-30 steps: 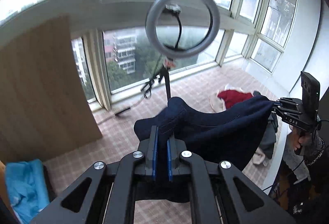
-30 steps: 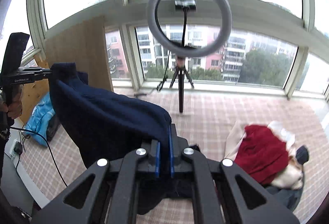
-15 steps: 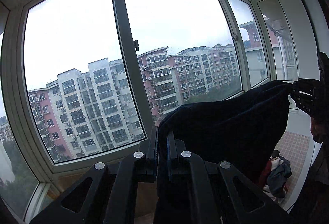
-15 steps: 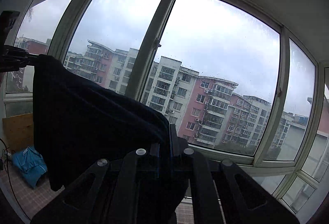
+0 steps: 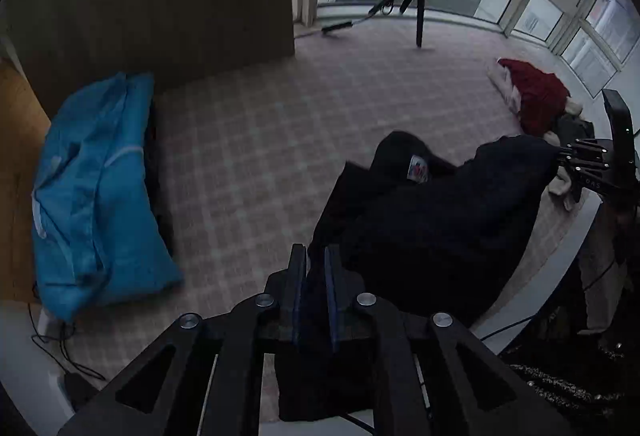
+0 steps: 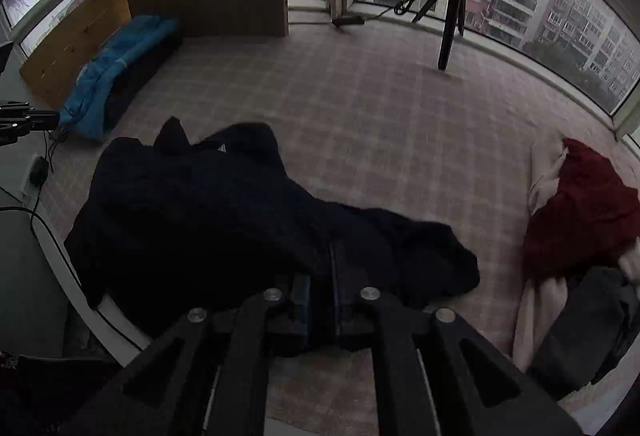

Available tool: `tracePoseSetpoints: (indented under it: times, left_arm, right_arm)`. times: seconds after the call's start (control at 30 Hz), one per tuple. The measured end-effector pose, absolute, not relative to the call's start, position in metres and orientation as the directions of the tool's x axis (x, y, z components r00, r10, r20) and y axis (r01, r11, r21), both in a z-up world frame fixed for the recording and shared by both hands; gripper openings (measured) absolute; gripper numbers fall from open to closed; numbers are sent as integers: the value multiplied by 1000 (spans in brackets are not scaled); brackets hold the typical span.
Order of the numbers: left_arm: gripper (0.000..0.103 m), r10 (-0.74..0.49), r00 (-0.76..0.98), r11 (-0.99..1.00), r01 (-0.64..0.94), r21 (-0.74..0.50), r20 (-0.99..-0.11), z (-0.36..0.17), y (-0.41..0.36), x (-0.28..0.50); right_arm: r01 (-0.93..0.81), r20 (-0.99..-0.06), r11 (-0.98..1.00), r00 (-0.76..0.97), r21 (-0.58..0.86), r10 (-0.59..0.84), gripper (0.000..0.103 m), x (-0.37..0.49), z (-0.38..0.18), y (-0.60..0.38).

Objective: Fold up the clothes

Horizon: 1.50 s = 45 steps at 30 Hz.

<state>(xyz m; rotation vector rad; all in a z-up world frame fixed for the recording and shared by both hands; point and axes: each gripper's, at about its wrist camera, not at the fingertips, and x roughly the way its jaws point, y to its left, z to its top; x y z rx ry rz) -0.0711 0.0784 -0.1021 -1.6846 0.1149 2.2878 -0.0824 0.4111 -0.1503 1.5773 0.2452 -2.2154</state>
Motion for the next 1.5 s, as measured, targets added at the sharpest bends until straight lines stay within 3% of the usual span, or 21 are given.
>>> tracePoseSetpoints:
  times: [0.07, 0.13, 0.2, 0.27, 0.3, 0.53, 0.63, 0.67, 0.73, 0.83, 1.07, 1.33, 1.5]
  left_arm:
    - [3, 200, -155, -966, -197, -168, -968, -158, 58, -59]
    - [5, 249, -151, -959, -177, -222, -957, -164, 49, -51]
    - [18, 260, -158, -947, -234, -219, -953, -157, 66, -56]
    - [49, 244, -188, -928, -330, -173, -952, -148, 89, -62]
    - [53, 245, -198, -915, -370, -159, -949, -146, 102, -66]
    - [54, 232, -198, -802, -594, -72, -952, -161, 175, -77]
    - [47, 205, -158, -782, -620, -65, -966, -175, 183, -74]
    - [28, 198, -141, -782, -619, -70, -970, -180, 185, -75]
    - [8, 184, -121, -794, -603, -75, -975, -185, 183, -75]
    - [1, 242, -138, -811, -572, -122, -960, -167, 170, -72]
    - [1, 291, -273, -894, -418, -160, -917, -109, 87, -41]
    - [1, 238, -243, -929, -340, -147, -940, -140, 67, -33]
    - [2, 252, -230, -919, -363, -157, -940, -142, 69, -32]
  right_arm:
    - [405, -937, -904, -240, 139, -252, 9, -65, -171, 427]
    - [376, -922, -907, -250, 189, -295, 15, -56, -172, 445]
    - [360, -897, -903, -279, 232, -342, 45, -65, -159, 459]
    - [367, -890, -907, -314, 208, -331, 58, -77, -150, 463]
    - [369, -897, -911, -317, 183, -309, 58, -82, -149, 462]
    - [419, -922, -887, -232, 192, -309, 58, -75, -150, 460]
    - [418, -924, -883, -205, 215, -322, 58, -69, -148, 467]
    - [416, -922, -883, -210, 217, -326, 58, -68, -146, 469]
    - [416, -914, -885, -239, 210, -329, 58, -68, -138, 472]
    - [424, -895, -883, -288, 201, -342, 58, -74, -125, 475]
    - [559, -874, -807, -280, 189, -399, 58, -96, -119, 441]
    - [795, -871, -570, -115, 208, -478, 58, -64, -131, 360]
    - [837, -915, -541, -154, 79, -373, 58, -40, -143, 350]
